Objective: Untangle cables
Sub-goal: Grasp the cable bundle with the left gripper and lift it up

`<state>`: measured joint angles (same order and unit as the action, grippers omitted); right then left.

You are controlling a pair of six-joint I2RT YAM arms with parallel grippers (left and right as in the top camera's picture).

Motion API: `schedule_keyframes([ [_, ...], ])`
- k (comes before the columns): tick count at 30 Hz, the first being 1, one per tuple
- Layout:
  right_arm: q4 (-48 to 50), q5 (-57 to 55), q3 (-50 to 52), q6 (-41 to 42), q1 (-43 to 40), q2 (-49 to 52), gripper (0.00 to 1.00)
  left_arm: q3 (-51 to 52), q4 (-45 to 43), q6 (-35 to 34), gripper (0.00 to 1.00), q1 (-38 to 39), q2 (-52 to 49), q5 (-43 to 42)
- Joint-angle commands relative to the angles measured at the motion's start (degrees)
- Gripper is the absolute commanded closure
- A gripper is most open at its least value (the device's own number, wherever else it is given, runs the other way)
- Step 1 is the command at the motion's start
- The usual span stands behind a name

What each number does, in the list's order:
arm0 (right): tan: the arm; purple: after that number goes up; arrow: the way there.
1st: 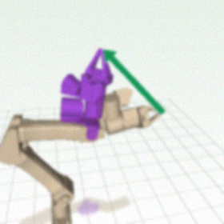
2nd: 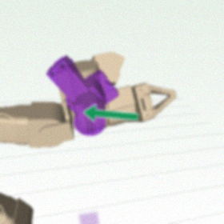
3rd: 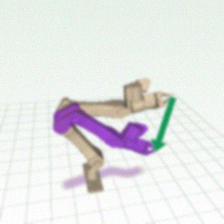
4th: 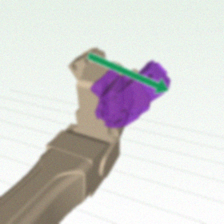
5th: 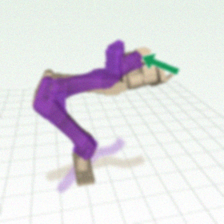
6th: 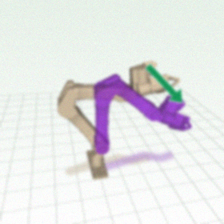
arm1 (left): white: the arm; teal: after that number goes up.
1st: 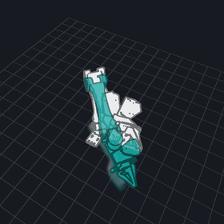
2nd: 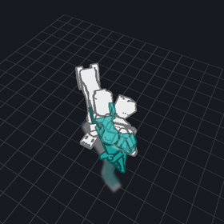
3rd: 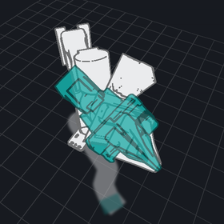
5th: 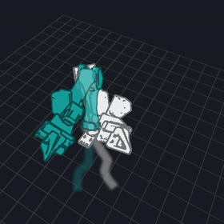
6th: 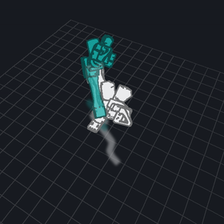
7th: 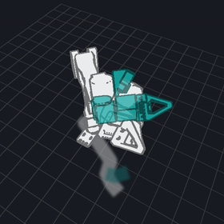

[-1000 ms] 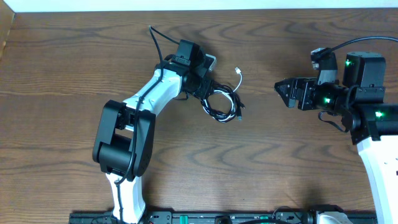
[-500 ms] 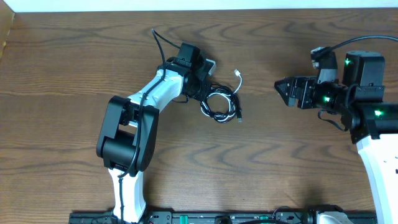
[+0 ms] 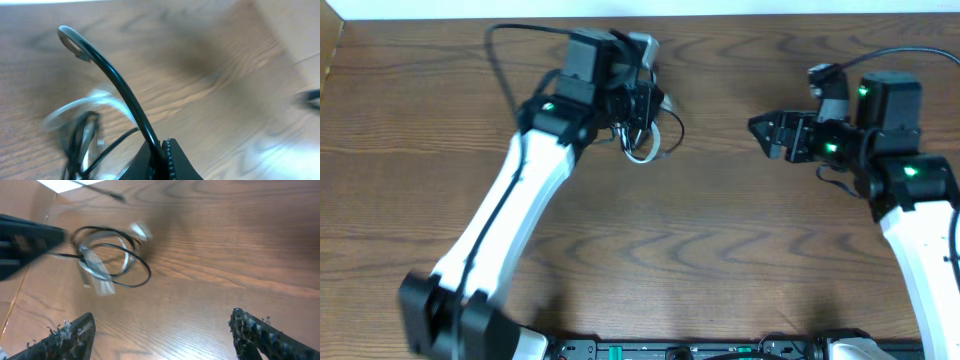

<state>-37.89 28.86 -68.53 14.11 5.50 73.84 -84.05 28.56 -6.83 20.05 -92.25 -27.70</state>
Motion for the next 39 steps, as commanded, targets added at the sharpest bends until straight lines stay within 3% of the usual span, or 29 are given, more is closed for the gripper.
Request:
schedule_keyframes([
  [1,2.08,2.47,-1.01,0.66,2.21,2.58,0.17,-0.26,1.18,-5.88,0.92,0.0,2.45,-2.36],
  [10,8.24,5.64,-1.01,0.68,6.62,9.86,0.18,-0.26,1.09,-12.22,0.93,-0.61,3.69,-3.41],
  [14,8.61,5.6,-1.01,2.38,8.0,13.9,0.22,-0.26,0.31,-14.29,0.93,-2.12,4.48,-4.59],
  [21,10.45,6.16,-1.01,6.73,8.11,20.52,0.26,-0.26,-9.38,-15.91,0.93,-4.68,7.34,-16.76],
  [26,14.95,10.29,-1.01,6.93,8.46,24.87,0.26,-0.26,-14.91,-19.61,0.92,-4.79,9.7,-18.25],
  [33,24.46,11.34,-1.01,11.63,10.54,30.23,0.27,-0.26,-16.2,-20.94,0.93,-4.79,10.95,-18.36],
  [36,27.34,7.63,-1.01,15.61,11.19,32.02,0.32,-0.26,-16.98,-20.94,0.93,-4.79,11.04,-18.36],
  [39,25.03,-3.43,-1.01,20.02,11.87,32.85,0.46,-0.26,-18.53,-20.94,0.93,-5.07,11.1,-18.34],
])
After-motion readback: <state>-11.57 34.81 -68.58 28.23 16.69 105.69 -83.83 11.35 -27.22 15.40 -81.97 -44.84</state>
